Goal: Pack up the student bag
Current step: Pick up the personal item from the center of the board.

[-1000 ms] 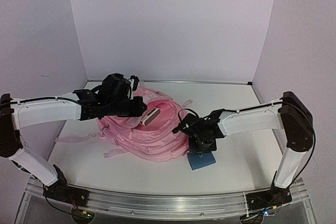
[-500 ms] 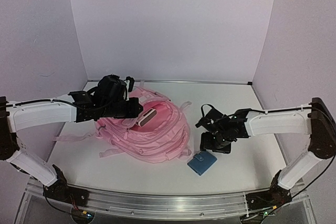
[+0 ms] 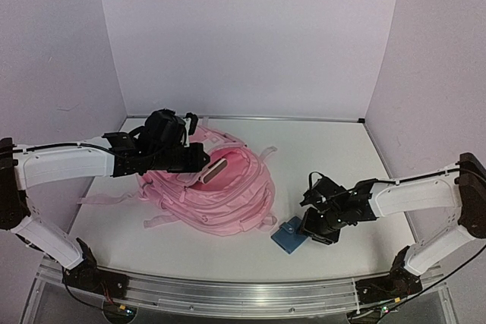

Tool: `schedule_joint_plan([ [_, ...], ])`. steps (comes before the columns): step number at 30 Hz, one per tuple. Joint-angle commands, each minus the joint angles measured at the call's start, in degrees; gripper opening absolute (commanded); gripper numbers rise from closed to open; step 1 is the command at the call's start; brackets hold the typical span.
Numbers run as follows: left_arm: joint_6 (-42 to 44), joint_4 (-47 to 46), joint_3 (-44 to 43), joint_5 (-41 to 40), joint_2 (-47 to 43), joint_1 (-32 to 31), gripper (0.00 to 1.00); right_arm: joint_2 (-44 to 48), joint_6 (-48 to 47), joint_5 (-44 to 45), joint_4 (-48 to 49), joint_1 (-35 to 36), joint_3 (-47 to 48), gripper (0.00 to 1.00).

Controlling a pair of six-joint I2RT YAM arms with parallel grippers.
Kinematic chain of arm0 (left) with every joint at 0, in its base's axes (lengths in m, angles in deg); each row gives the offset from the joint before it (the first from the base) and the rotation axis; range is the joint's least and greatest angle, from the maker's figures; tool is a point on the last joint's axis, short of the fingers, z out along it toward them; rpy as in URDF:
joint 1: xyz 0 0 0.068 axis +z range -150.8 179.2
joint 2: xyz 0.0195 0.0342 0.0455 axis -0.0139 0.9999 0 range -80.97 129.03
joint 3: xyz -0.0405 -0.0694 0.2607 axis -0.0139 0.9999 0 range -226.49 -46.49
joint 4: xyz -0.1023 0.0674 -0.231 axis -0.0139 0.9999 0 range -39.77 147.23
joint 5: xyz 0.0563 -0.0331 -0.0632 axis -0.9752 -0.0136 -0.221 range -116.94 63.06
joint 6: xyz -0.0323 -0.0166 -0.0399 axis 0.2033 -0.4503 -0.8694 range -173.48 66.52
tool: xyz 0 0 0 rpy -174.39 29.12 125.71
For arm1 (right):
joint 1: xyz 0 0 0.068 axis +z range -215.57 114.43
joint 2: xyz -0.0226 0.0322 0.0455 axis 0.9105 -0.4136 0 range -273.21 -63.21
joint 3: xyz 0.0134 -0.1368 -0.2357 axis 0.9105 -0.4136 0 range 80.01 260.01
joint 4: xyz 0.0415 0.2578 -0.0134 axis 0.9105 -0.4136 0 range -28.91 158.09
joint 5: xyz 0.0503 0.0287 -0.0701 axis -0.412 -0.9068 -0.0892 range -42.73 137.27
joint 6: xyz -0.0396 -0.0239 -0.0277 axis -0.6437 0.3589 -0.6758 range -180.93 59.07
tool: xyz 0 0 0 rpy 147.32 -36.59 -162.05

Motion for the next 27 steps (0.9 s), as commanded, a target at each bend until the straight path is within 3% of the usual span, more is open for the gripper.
schedule_joint_plan([
  [1, 0.59, -1.62, -2.59, -1.51, -0.35, 1.05, 0.00, 0.35, 3.71, 0.06, 4.15, 0.03, -1.13, 0.44],
  [12, 0.55, -1.24, -2.99, -1.04, -0.14, 1.05, 0.00, -2.17, 6.64, 0.55, 9.49, -0.12, -4.05, 0.36],
  [22, 1.28, -0.97, -3.09, -0.21, -0.86, 1.05, 0.00, 2.39, 10.14, 3.40, 9.90, -0.26, -5.26, 0.01],
  [27, 3.52, -2.95, -2.33, 3.27, -2.10, 1.05, 0.00, 10.25, 10.46, 6.74, 5.43, -1.22, -4.63, 0.00],
])
